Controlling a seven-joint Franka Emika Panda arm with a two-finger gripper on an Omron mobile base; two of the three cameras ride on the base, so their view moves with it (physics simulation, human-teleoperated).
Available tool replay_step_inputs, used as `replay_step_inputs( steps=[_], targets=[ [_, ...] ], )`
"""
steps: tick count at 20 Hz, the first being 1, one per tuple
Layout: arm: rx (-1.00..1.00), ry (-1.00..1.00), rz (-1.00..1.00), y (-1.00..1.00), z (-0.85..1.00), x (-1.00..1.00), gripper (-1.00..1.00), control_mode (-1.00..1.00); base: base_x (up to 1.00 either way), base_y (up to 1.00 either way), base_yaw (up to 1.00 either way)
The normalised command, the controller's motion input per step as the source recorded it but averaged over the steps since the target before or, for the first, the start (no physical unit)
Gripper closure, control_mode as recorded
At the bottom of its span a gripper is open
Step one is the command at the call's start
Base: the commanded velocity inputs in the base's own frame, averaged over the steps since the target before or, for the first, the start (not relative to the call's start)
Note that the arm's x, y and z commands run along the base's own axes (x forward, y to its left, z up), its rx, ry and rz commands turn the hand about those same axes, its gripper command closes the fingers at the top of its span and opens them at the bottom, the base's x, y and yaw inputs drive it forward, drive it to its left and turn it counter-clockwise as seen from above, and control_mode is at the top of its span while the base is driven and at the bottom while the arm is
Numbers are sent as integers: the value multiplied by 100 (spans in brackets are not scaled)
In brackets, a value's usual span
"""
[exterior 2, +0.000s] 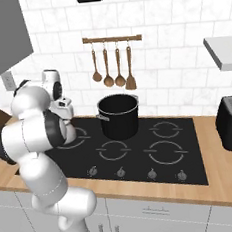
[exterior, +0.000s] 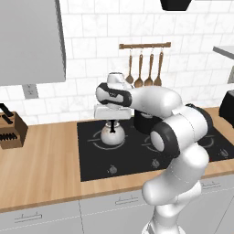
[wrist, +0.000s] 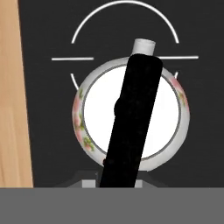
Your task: Pick the kettle from the counter and place it on a stove burner. Then turn the burner on.
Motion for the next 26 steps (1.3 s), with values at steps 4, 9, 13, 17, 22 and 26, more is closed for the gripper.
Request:
replay_step_inputs(
  steps=[4,9,13,17,22,26],
  targets=[
    [0,0,1,0,-3,29,100,-100,0,0,0],
    [0,0,1,0,-18,17,100,-100,0,0,0],
    [0,0,3,0,-27,4,100,-100,0,0,0],
    [0,-1,5,0,-29,0,100,-100,0,0,0],
    [-1,-5,4,0,-18,0,100,-100,0,0,0],
    [-2,-11,2,0,0,5,100,-100,0,0,0]
  ],
)
